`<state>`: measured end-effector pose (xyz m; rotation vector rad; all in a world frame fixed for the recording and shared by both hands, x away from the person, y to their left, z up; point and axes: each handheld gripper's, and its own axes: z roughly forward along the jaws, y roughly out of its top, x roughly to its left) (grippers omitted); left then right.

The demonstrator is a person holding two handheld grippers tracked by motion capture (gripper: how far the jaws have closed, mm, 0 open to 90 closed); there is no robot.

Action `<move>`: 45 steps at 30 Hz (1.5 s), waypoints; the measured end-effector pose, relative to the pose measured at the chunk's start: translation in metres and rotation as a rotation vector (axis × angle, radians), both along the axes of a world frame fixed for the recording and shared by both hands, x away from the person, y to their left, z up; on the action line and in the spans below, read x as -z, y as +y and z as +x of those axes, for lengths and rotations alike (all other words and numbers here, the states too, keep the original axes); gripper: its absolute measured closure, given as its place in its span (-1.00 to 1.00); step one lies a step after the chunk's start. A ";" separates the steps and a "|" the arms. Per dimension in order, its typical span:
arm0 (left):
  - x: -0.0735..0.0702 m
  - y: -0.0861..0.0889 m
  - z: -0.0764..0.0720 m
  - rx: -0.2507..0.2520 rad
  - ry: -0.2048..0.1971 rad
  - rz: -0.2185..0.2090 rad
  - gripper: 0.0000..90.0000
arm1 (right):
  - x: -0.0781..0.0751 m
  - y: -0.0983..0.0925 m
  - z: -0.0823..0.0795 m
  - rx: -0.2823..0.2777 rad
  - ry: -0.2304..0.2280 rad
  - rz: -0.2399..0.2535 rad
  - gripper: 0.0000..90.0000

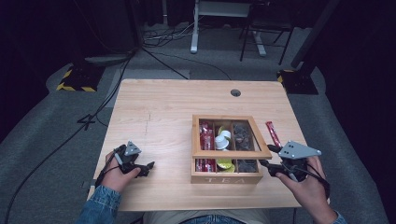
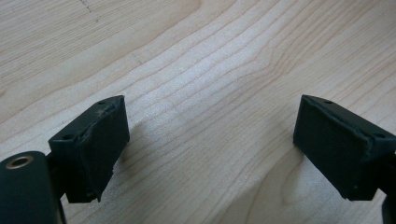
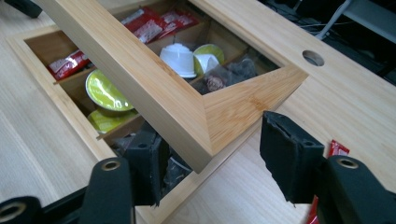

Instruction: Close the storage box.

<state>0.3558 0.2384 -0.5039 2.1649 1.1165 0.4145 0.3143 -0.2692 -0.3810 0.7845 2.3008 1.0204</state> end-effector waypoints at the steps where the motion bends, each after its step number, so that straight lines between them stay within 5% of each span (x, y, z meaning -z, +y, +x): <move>1: 0.000 0.000 0.000 0.000 0.000 0.000 -0.76 | 0.002 0.000 0.000 -0.001 0.002 -0.003 -0.06; 26: 0.000 0.000 0.000 0.000 0.000 -0.001 -0.76 | 0.039 0.000 -0.004 -0.006 0.101 -0.028 -0.07; 39: 0.000 0.000 0.000 0.000 0.001 -0.001 -0.76 | 0.039 0.001 -0.005 -0.014 0.170 -0.032 -0.16; 42: 0.000 0.000 0.000 0.001 0.000 0.000 -0.76 | 0.043 0.004 -0.007 -0.040 0.217 -0.095 -0.20; 45: 0.000 0.000 0.000 0.002 0.000 0.000 -0.76 | 0.039 0.004 -0.009 -0.033 0.204 -0.071 -0.21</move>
